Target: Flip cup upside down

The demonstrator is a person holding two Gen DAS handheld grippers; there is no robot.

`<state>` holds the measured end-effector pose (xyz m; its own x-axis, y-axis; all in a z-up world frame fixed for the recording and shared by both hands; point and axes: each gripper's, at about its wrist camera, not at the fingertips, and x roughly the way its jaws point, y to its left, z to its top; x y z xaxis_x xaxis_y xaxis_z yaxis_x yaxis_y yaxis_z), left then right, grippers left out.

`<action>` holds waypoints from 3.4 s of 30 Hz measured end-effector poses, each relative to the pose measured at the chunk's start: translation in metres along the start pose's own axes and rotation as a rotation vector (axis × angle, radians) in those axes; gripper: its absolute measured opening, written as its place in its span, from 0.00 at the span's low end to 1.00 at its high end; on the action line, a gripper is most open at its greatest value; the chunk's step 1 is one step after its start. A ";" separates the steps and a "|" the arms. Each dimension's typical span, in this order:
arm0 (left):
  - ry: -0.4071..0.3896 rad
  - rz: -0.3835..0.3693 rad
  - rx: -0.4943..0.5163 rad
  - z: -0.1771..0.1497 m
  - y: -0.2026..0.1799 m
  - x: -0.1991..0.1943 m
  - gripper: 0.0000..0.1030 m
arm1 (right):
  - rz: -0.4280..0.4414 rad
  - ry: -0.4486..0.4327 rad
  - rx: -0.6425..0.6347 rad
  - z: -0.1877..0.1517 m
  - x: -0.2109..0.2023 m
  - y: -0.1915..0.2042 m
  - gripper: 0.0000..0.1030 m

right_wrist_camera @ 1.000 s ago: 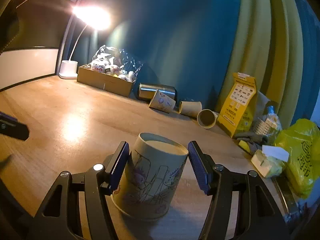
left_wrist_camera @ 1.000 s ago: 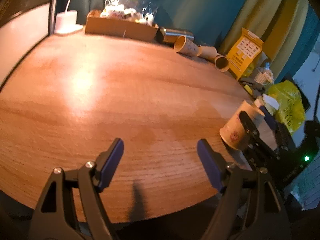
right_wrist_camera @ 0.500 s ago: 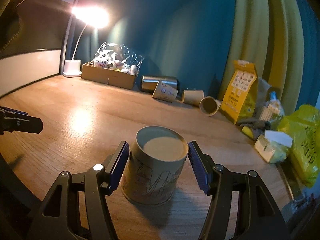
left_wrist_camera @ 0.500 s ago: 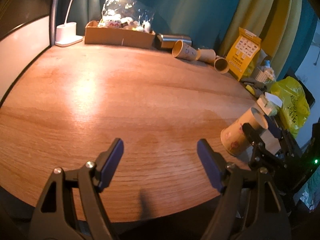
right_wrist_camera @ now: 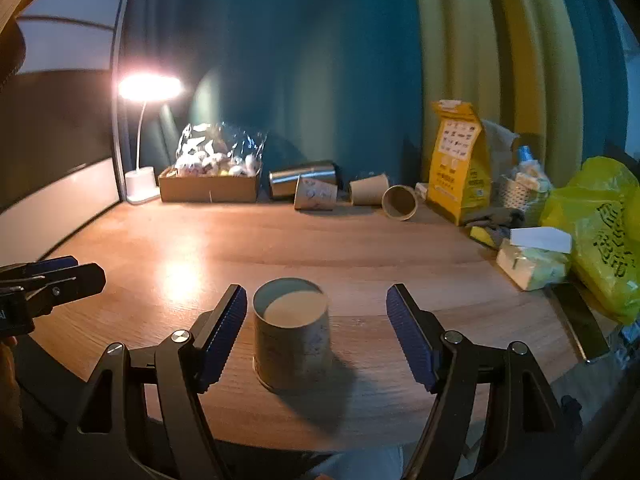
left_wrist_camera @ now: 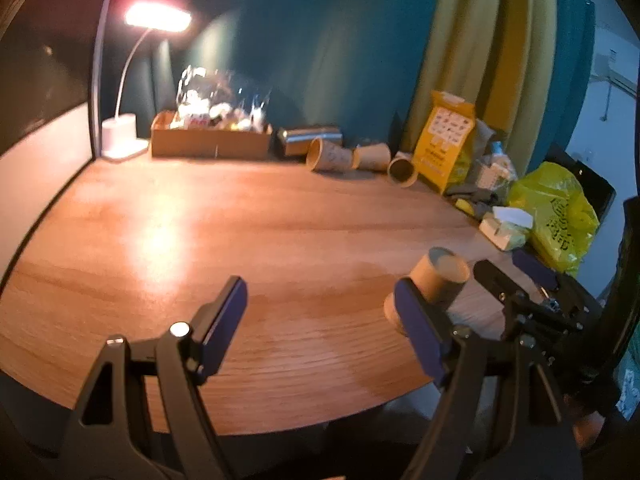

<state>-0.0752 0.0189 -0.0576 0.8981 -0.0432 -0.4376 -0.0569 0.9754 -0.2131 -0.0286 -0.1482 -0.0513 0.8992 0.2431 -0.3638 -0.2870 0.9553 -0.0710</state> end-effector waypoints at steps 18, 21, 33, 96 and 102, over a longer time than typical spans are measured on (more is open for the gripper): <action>-0.137 0.000 0.093 -0.004 -0.041 -0.054 0.95 | -0.044 -0.075 0.069 0.000 -0.068 -0.030 0.73; -0.151 0.005 0.098 -0.002 -0.044 -0.058 0.95 | -0.045 -0.087 0.072 0.001 -0.073 -0.032 0.73; -0.175 0.005 0.113 -0.002 -0.048 -0.064 0.95 | -0.044 -0.095 0.081 0.003 -0.076 -0.036 0.74; -0.151 0.021 0.061 -0.011 -0.033 -0.064 0.95 | -0.027 -0.059 0.084 -0.001 -0.071 -0.024 0.74; -0.153 0.024 0.061 -0.013 -0.033 -0.065 0.95 | -0.025 -0.057 0.084 -0.002 -0.070 -0.023 0.74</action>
<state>-0.1376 -0.0135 -0.0331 0.9530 0.0089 -0.3029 -0.0564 0.9873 -0.1487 -0.0857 -0.1877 -0.0262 0.9239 0.2257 -0.3090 -0.2375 0.9714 -0.0007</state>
